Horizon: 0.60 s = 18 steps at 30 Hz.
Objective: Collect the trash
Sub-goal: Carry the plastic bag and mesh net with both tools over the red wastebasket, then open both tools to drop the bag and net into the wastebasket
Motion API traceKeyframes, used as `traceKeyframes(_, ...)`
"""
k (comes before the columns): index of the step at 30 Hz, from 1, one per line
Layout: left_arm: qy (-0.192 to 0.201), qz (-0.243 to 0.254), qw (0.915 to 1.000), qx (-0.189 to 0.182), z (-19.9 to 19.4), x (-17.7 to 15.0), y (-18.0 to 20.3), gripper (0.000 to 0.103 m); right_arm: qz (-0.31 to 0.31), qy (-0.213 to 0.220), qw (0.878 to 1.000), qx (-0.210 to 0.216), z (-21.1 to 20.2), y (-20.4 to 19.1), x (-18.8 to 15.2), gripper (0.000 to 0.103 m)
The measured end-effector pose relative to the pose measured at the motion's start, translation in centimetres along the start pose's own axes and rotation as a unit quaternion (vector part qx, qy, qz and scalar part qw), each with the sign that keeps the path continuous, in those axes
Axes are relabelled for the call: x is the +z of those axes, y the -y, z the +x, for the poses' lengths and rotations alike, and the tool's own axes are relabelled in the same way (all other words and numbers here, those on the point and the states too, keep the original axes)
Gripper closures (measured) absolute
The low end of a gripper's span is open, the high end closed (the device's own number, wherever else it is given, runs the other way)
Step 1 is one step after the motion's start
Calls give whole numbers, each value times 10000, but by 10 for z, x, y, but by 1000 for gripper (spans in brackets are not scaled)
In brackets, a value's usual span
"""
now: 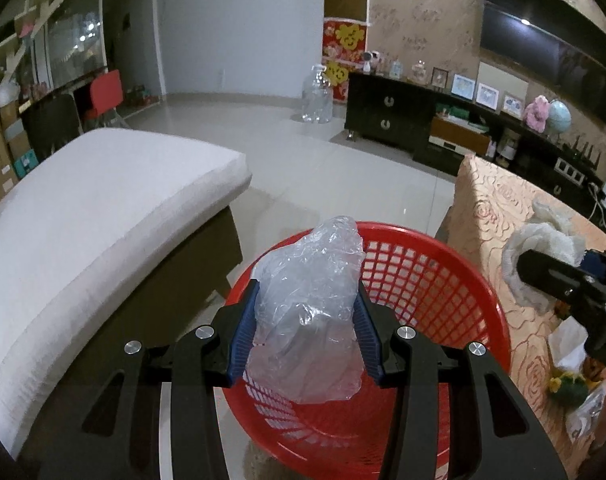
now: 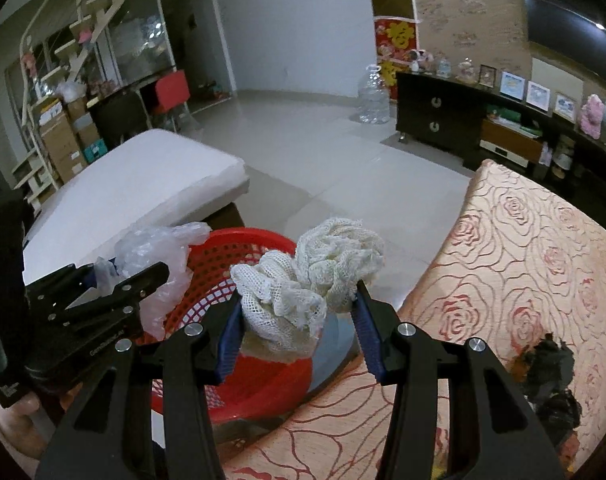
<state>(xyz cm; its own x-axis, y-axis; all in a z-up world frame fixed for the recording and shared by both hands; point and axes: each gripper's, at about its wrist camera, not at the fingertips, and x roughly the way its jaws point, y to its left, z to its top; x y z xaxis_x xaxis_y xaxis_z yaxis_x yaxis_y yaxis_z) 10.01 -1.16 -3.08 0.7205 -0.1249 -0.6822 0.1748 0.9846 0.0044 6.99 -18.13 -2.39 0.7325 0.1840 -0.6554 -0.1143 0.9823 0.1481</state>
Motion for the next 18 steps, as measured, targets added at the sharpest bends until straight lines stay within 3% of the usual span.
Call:
traceKeyframes(11,-174,-5,9998,-86,7,-4,-7,60,-126,-303,9994,125,30,-12,-5,53)
traceKeyframes(15,-240,-9,9995,-204,10,-3,-7,57,-90,-302,9994,154,34,-13,-6,38)
traceKeyframes(18,-231,6,9995,-211,9,-4,-7,51,-59,-279,9995,135,33,-12,-6,35)
